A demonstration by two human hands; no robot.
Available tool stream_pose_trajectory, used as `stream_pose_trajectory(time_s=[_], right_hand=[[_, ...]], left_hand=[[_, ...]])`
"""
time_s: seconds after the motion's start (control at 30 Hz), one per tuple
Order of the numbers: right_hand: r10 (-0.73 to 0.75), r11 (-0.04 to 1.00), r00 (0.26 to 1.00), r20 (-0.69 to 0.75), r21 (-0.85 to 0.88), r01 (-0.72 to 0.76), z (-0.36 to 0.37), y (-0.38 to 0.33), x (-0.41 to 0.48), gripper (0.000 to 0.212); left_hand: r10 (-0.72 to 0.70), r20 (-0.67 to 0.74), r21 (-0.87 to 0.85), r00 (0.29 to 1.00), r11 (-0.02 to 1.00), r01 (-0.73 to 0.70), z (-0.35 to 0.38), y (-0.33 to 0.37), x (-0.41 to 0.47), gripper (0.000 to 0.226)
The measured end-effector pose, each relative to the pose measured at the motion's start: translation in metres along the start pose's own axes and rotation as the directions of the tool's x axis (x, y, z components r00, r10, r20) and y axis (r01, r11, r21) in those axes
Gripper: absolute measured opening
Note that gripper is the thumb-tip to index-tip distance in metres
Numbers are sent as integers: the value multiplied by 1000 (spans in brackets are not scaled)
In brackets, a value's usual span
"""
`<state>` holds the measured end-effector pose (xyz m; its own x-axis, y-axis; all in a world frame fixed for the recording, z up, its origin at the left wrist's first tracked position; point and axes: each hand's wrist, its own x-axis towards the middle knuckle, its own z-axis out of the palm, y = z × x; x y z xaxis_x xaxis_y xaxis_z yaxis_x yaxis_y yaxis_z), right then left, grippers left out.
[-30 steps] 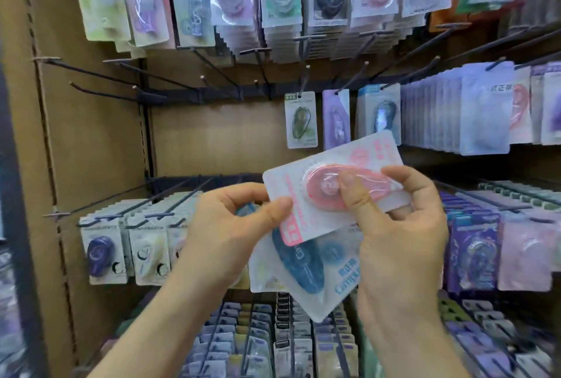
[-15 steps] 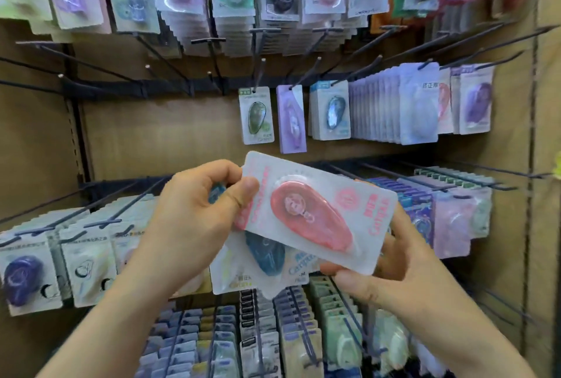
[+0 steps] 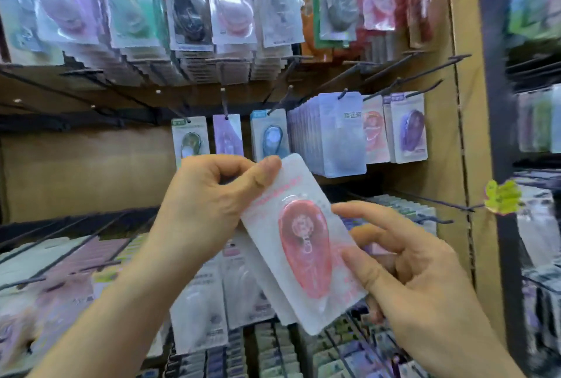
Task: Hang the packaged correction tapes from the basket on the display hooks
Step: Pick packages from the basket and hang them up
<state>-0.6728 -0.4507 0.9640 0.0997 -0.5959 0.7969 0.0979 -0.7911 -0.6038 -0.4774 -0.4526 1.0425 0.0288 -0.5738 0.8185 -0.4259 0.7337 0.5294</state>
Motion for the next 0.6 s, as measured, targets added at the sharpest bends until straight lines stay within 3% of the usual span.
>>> stream_pose_trajectory(time_s=[0.07, 0.2, 0.4, 0.6], right_hand=[[-32, 999, 993, -113, 36, 36, -24, 9, 10, 35], [-43, 997, 965, -260, 50, 58, -69, 27, 31, 41], [-104, 993, 932, -348, 16, 117, -122, 37, 82, 40], [-112, 992, 948, -297, -92, 89, -138, 43, 131, 45]], left_hand=[[7, 53, -30, 999, 1000, -5, 28, 2, 9, 55], [-15, 103, 0, 995, 1000, 15, 76, 14, 25, 21], [-29, 26, 118, 999, 993, 26, 126, 16, 51, 17], [-53, -19, 216, 998, 975, 56, 139, 15, 62, 18]])
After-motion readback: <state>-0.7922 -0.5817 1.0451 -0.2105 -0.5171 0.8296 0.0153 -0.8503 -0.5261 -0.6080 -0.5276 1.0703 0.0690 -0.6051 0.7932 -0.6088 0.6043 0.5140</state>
